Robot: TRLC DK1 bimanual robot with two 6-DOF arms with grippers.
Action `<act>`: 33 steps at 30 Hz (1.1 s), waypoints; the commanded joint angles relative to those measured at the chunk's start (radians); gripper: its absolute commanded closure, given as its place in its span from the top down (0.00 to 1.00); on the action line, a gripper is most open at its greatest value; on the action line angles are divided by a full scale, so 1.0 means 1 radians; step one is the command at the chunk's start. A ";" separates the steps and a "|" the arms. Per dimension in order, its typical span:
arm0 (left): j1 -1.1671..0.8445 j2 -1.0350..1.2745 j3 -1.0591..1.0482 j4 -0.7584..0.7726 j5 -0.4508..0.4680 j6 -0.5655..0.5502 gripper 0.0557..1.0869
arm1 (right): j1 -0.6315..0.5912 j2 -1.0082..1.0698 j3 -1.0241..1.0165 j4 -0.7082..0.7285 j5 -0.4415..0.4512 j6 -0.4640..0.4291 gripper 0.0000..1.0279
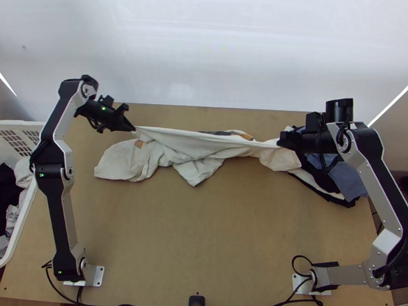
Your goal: Fold the t-shirt
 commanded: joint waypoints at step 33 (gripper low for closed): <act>0.114 -1.176 -0.380 0.617 -0.520 -0.341 0.03 | -0.021 -0.114 0.749 0.170 0.205 -0.063 0.03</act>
